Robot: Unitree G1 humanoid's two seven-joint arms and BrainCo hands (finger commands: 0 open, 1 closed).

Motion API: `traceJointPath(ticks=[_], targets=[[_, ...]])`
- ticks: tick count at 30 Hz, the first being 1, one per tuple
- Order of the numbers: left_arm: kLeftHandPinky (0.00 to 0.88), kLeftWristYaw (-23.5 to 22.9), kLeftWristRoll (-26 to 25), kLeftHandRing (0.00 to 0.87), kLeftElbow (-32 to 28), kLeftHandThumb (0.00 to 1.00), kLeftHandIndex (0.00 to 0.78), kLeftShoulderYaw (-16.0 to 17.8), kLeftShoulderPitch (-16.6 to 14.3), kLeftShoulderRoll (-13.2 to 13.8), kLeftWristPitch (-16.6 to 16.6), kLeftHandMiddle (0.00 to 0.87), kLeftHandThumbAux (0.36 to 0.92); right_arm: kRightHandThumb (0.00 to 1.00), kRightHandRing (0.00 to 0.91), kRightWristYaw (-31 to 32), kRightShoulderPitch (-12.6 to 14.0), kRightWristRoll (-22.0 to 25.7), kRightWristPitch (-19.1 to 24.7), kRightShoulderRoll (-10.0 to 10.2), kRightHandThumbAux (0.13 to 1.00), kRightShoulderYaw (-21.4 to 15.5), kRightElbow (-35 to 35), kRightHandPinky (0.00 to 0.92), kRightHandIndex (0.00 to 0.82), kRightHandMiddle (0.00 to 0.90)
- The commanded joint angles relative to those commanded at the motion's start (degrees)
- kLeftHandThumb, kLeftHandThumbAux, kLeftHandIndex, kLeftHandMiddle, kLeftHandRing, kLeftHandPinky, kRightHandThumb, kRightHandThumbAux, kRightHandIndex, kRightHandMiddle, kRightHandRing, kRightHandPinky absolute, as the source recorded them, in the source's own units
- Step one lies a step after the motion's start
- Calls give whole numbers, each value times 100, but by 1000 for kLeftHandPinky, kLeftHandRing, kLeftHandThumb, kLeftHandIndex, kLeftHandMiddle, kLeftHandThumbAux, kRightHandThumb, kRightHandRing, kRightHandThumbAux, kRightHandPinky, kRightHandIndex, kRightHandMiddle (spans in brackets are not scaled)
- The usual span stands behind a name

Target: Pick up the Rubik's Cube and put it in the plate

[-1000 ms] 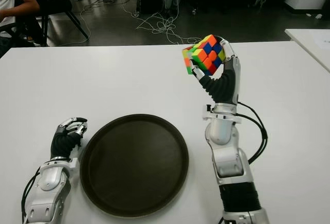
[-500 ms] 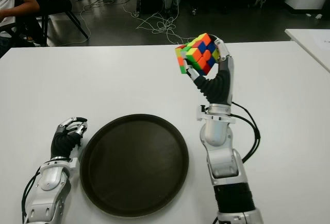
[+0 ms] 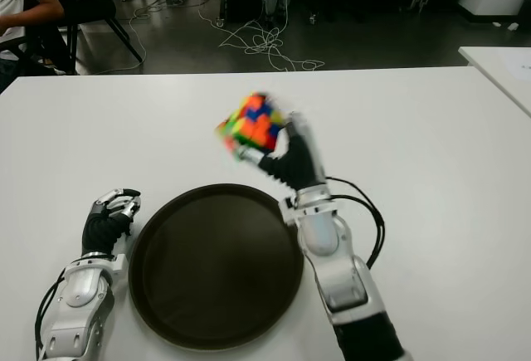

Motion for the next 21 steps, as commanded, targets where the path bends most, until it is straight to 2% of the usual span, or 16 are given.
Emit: traceJointPath(ticks=[5,10,17,21], targets=[[805,38,5,816,10,709,444,11,-2,-28,-26,802,705,689,831,801,-28,21,650,-124,724,311,-370,822,440,822],[813,50,-7,820,34,709,444,17,5,-44,-110,805,704,687,820,1396,-57,146,1122,-217,727,505,-598,809,438,810],[806,81,5,819,126,707,444,14,18,-53,-335,802,705,687,813,2024,-205,121,1656,-373,728,708,-829,802,438,803],[800,105,23,815,169,706,443,5,23,-56,-432,799,706,688,809,2171,-271,54,1844,-416,727,824,-887,795,438,801]])
